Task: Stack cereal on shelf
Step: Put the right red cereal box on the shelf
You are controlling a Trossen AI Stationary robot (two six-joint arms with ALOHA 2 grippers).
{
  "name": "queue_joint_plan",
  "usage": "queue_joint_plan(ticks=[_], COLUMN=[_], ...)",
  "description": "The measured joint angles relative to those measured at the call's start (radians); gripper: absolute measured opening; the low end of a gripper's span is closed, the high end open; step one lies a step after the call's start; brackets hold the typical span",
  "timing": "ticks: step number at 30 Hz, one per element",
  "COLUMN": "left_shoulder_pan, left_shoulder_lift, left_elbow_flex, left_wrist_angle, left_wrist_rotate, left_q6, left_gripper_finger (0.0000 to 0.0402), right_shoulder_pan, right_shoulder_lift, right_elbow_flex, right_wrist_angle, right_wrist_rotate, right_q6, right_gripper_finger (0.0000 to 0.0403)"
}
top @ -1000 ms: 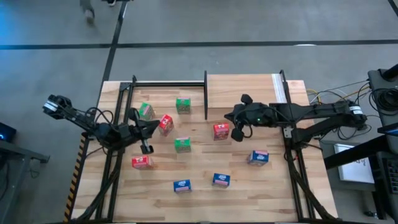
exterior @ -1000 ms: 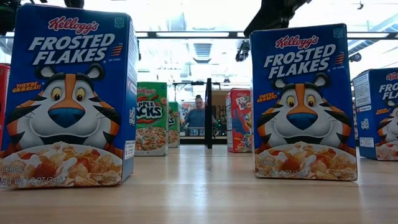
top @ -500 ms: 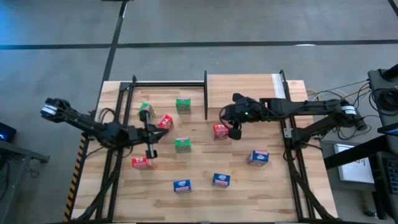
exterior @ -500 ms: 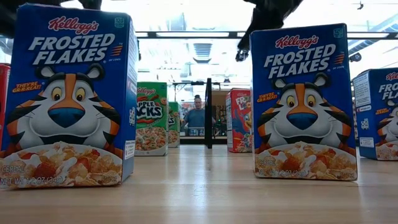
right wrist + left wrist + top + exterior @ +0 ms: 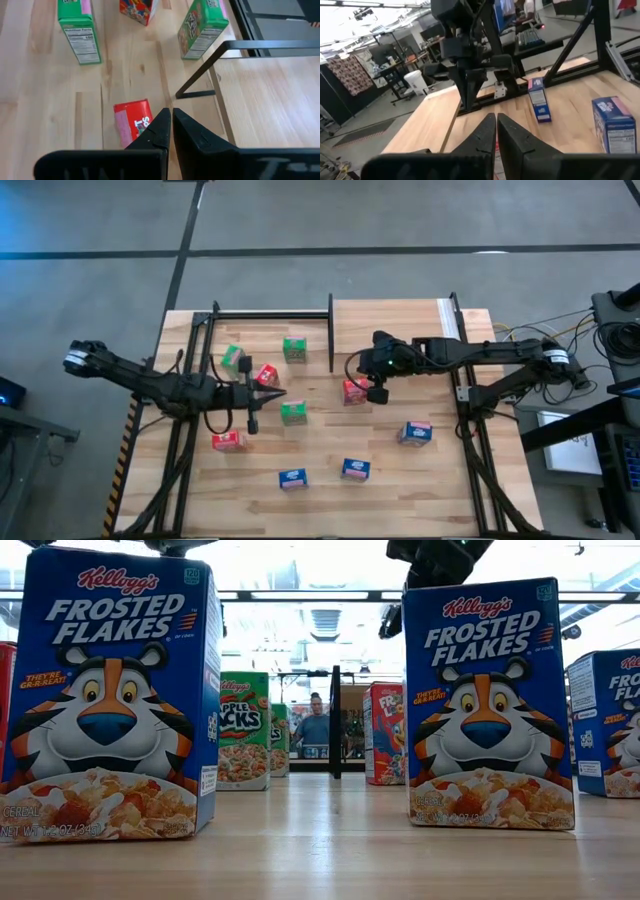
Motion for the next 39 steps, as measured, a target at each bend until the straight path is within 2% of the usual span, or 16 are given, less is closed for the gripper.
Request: queue_joint_plan(ticks=[4,7,11,14,18,24,28,34,39], left_shoulder_pan=[0.000,0.000,0.000,0.000,0.000,-0.001,-0.001,-0.001,-0.001], left_shoulder_lift=[-0.018,-0.030,-0.034,-0.035,-0.035,-0.035,-0.035,-0.035,-0.035], left_elbow_flex=[-0.023,-0.025,-0.025,-0.025,-0.025,-0.026,-0.026,-0.027,-0.027], left_wrist_angle=[-0.001,0.001,-0.001,-0.001,-0.002,-0.003,-0.004,-0.010,-0.010], left_wrist_rotate=[-0.069,-0.108,-0.112,-0.112,-0.113,-0.113,-0.113,-0.113,-0.113], left_q6=[-0.006,-0.016,-0.016,-0.016,-0.016,-0.016,-0.016,-0.016,-0.016], left_gripper_finger=[0.0000,0.0000,0.0000,0.0000,0.0000,0.0000,0.0000,0.0000,0.0000], right_shoulder_pan=[0.000,0.000,0.003,0.003,0.010,0.015,0.016,0.016,0.016], right_shoulder_lift=[0.001,0.009,0.018,0.020,0.042,0.133,0.187,0.226,0.234], right_elbow_flex=[0.000,0.000,0.000,0.000,-0.011,-0.016,-0.013,0.003,0.003], right_wrist_angle=[-0.025,-0.039,-0.045,-0.040,-0.038,-0.029,-0.032,-0.036,-0.036], right_wrist_rotate=[-0.003,-0.002,0.001,0.000,-0.102,-0.121,-0.078,-0.069,-0.070], right_q6=[0.047,0.045,-0.035,-0.052,-0.043,-0.051,-0.063,-0.088,-0.092], right_gripper_finger=[0.0055,0.0110,0.0192,0.0237,0.0272,0.0285,0.0282,0.0281,0.0258])
